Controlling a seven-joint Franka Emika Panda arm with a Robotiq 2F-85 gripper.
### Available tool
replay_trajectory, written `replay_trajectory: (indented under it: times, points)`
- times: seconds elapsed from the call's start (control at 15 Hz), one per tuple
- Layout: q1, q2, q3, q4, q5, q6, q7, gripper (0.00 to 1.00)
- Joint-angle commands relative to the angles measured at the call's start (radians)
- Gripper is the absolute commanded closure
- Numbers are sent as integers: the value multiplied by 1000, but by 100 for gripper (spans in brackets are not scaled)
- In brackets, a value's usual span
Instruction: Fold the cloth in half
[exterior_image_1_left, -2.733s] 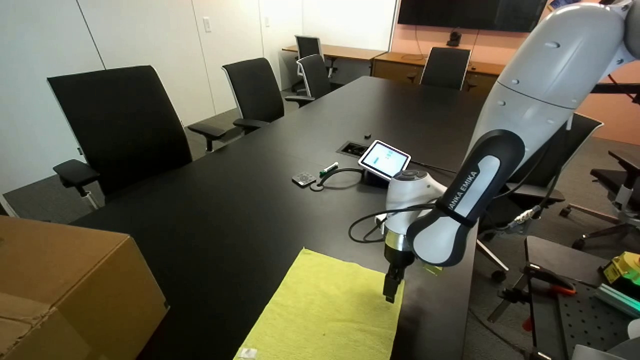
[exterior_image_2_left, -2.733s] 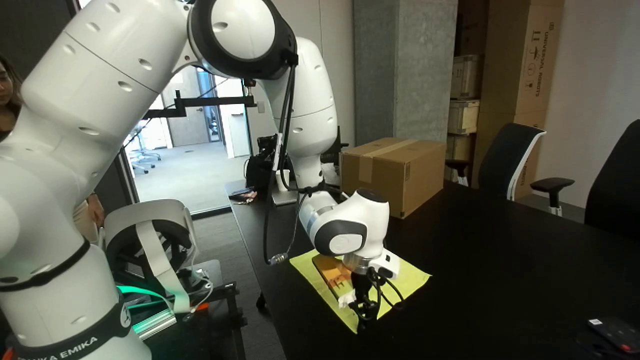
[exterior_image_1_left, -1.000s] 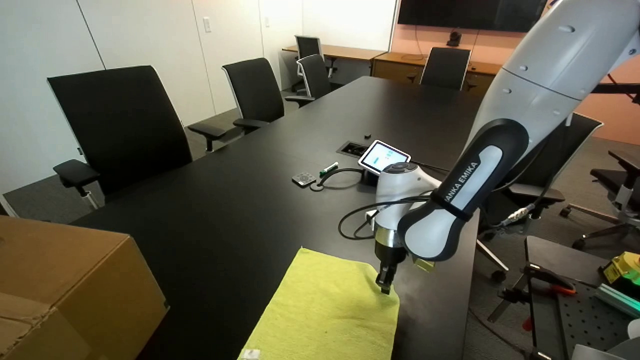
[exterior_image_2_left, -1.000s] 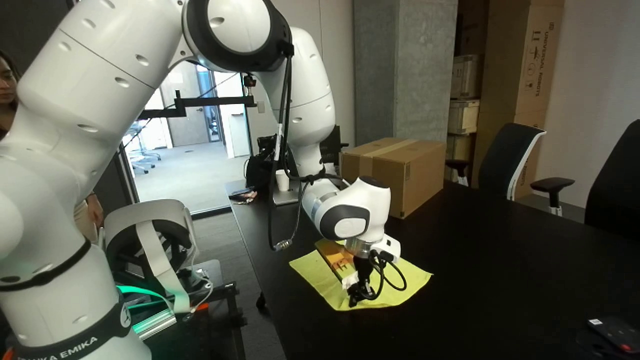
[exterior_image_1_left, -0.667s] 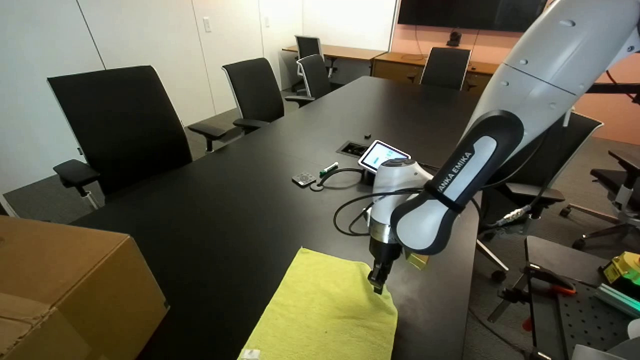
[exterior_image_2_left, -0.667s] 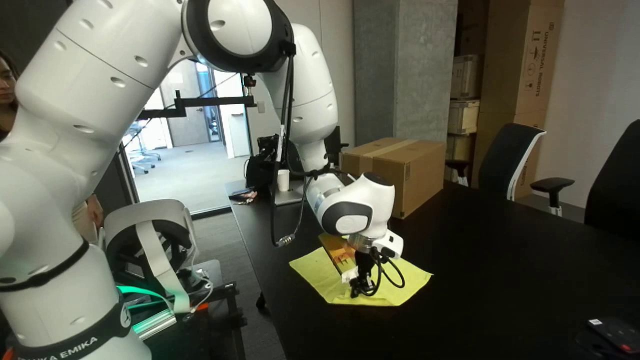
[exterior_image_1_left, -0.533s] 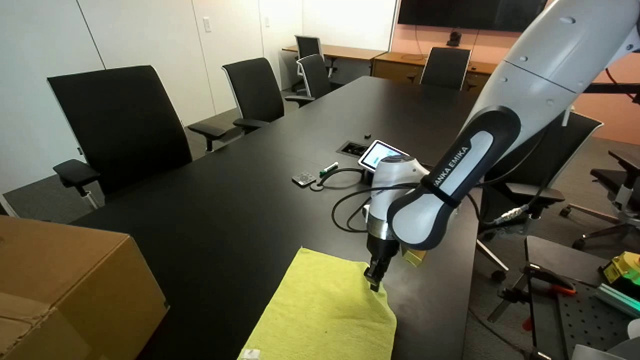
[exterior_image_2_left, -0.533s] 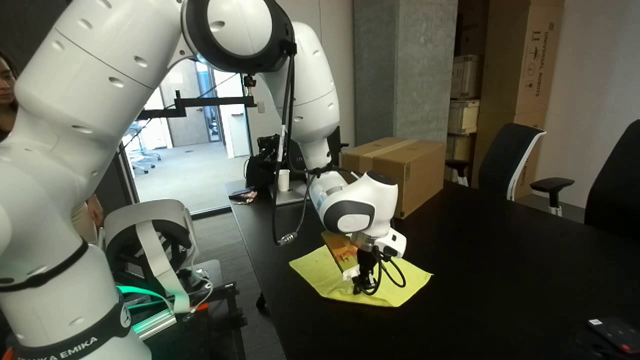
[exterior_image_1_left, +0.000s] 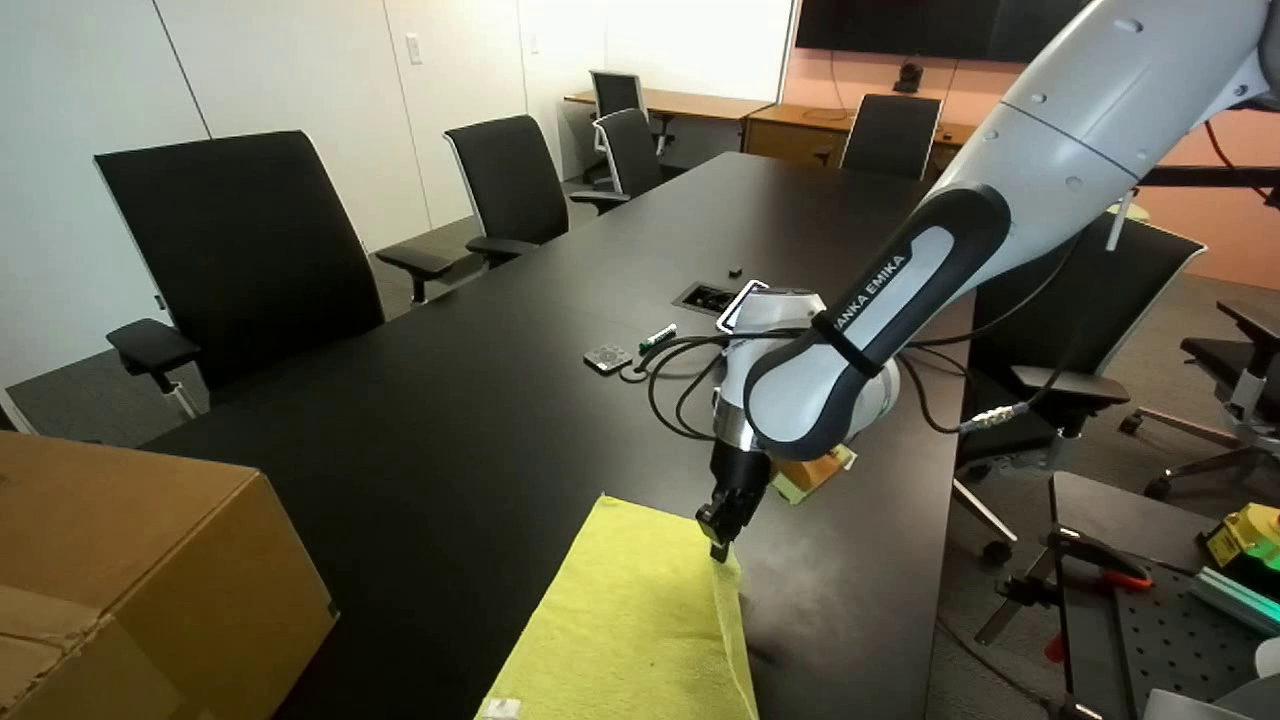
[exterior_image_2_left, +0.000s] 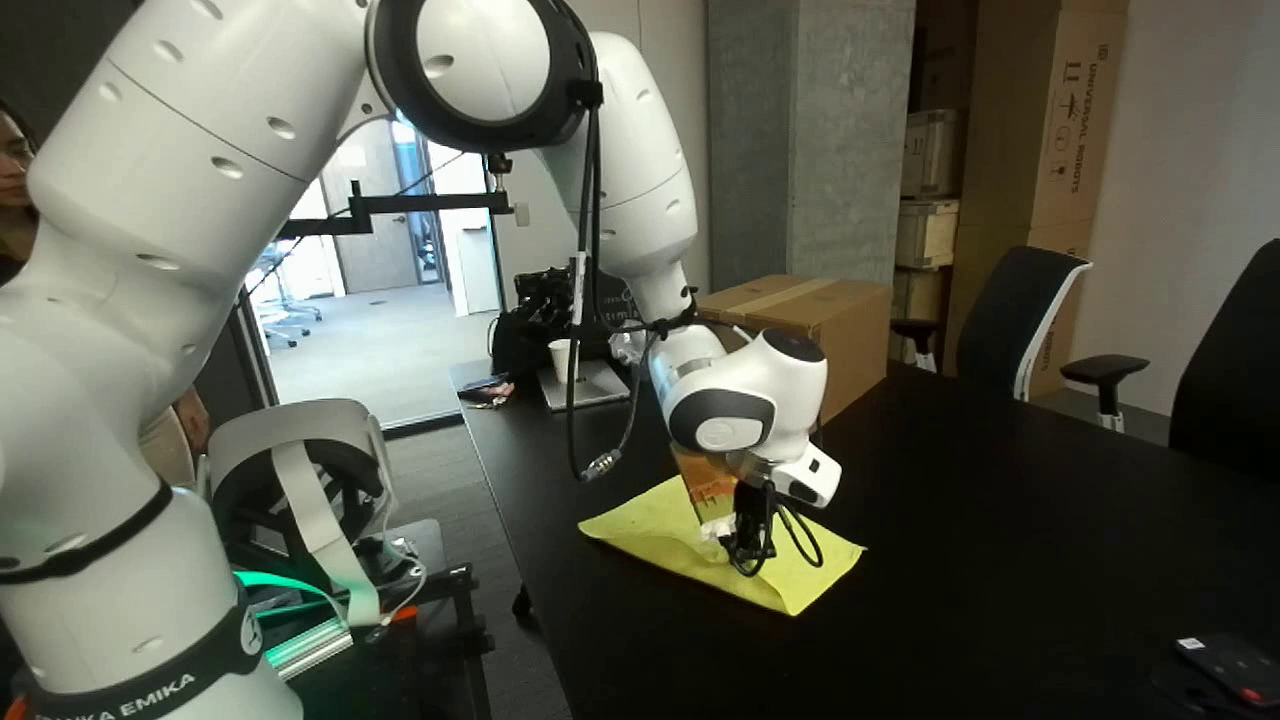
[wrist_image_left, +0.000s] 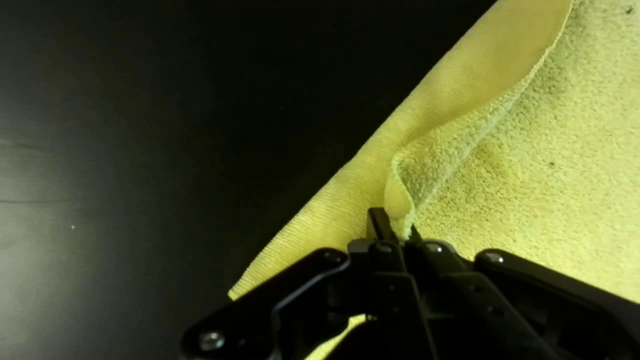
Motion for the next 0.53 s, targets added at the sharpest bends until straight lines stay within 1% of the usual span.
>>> replay_trajectory:
  times: [0.0, 0.27, 0.47]
  points:
    - [16, 30, 9, 96, 19, -30, 36, 97]
    - [73, 59, -23, 201, -18, -42, 69, 97]
    - [133, 106, -75, 294, -67, -59, 96, 97]
